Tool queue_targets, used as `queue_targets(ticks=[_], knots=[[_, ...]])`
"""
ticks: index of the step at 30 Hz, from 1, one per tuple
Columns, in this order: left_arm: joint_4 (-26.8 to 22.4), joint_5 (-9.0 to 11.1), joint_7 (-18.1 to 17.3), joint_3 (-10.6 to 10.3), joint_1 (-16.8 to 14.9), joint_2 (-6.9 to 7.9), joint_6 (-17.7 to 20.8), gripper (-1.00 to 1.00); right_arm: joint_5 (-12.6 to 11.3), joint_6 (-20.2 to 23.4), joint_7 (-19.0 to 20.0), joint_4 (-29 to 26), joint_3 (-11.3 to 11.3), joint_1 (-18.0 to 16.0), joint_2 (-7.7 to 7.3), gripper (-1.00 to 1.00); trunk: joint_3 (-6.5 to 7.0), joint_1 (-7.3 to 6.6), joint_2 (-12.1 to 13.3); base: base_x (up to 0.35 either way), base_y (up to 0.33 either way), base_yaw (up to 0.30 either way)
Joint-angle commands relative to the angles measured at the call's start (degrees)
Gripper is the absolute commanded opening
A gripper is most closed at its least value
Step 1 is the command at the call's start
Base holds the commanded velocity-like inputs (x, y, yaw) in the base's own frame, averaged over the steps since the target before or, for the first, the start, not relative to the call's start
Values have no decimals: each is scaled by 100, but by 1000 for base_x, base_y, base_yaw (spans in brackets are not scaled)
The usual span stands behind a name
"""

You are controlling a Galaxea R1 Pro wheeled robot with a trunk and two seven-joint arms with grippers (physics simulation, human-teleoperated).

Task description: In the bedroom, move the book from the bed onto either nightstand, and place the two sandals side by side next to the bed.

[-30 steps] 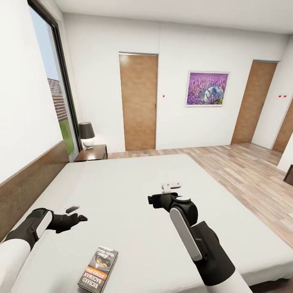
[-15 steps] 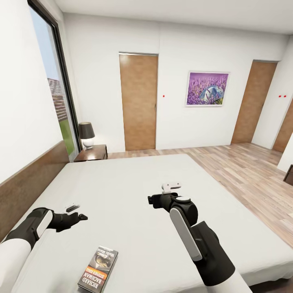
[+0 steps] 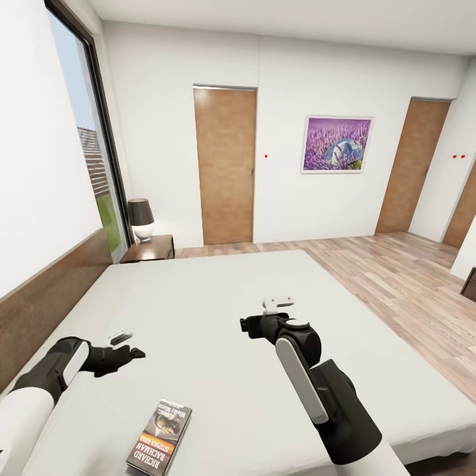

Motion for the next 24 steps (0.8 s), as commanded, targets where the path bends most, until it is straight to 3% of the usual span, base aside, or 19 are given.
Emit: queue_targets(ticks=[1,5,11,17,24], knots=[[1,-24,-21,27,-4,-9,44,100,-56,14,-60,-8,5,-7,2,100,-7,0,-4,0,0,0],[8,-29,-8,29,-4,-32,77,100,-55,15,-62,-67,30,-5,5,100,-7,0,-4,0,0,0],[32,-44,7,26,-5,-80,130,100,-38,15,-187,-211,346,-5,9,100,-7,0,-4,0,0,0],[47,-69,66,24,-4,-119,255,100,-38,8,-944,-265,840,-8,53,100,-7,0,-4,0,0,0],[54,-73,120,23,-4,-128,346,100,-43,0,-1486,-283,1035,-10,96,100,-7,0,-4,0,0,0]])
